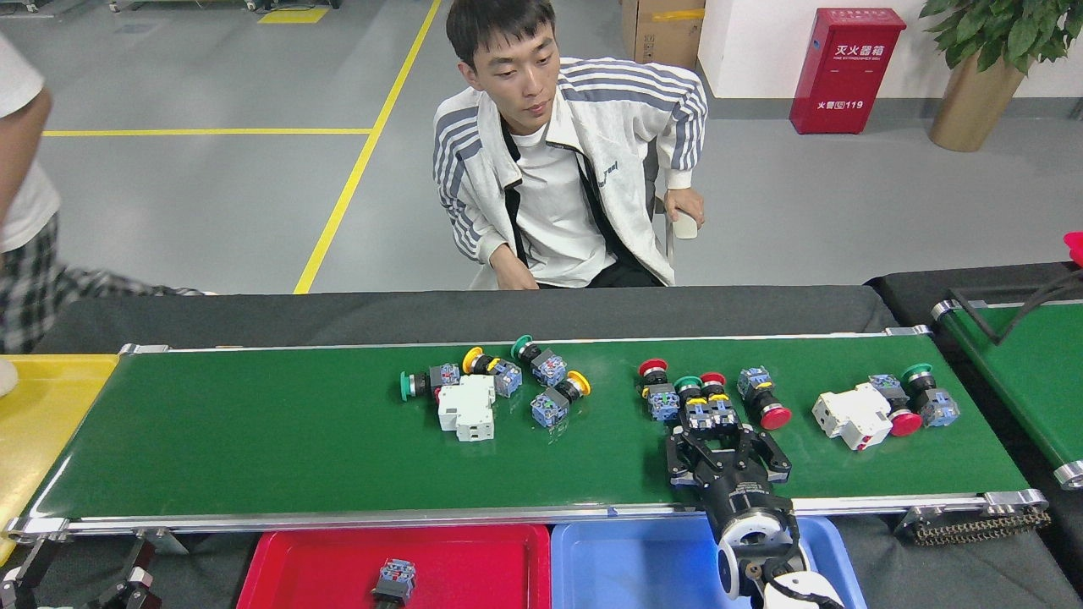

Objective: Pick switch part from conveyor to tray

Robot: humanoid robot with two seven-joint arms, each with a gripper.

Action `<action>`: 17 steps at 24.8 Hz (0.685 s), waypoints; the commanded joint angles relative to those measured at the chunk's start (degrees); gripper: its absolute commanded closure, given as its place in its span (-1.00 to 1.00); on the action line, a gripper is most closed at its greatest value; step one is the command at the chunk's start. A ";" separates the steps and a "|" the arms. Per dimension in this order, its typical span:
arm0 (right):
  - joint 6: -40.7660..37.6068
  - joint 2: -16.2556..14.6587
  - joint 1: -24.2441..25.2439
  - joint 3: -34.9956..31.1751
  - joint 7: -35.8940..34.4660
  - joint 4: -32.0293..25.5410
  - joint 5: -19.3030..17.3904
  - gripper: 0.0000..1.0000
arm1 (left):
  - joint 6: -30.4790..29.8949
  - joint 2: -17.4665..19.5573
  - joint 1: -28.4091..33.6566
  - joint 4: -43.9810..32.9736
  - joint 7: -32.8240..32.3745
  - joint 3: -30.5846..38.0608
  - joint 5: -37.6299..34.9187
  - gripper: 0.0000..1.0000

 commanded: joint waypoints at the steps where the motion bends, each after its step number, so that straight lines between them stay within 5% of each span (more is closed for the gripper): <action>1: -4.15 -0.08 0.87 2.52 -0.64 -4.11 -0.09 0.96 | 0.00 0.88 -0.34 -0.72 0.18 0.32 0.11 -1.00; 3: -11.43 -0.26 3.06 7.00 -0.82 -7.89 0.00 0.94 | 0.18 0.79 -0.95 -0.72 0.09 -0.29 -0.06 -1.00; 5: -18.30 -0.52 3.41 10.87 -1.43 -8.42 0.70 0.63 | 0.18 0.71 -2.36 -0.72 -1.05 -0.91 -0.15 -1.00; 7: -24.45 -1.40 2.62 14.47 -3.10 -8.42 2.02 -0.76 | 0.36 0.71 -4.47 -0.72 -4.74 -2.49 -0.15 -1.00; 8: -27.44 -1.40 2.10 15.70 -4.07 -8.42 2.63 -0.97 | 0.62 0.62 -6.14 -0.81 -6.85 -3.72 -0.24 -1.00; 12: -35.70 -1.05 1.13 16.93 -4.24 -7.37 2.90 -0.98 | 0.97 0.09 -11.24 -0.72 -10.63 -8.29 -1.38 -1.00; 17: -28.76 -0.17 3.24 11.22 -4.24 -9.12 1.76 -0.98 | 5.19 -2.28 -14.22 0.07 -10.72 -16.11 -7.62 -1.00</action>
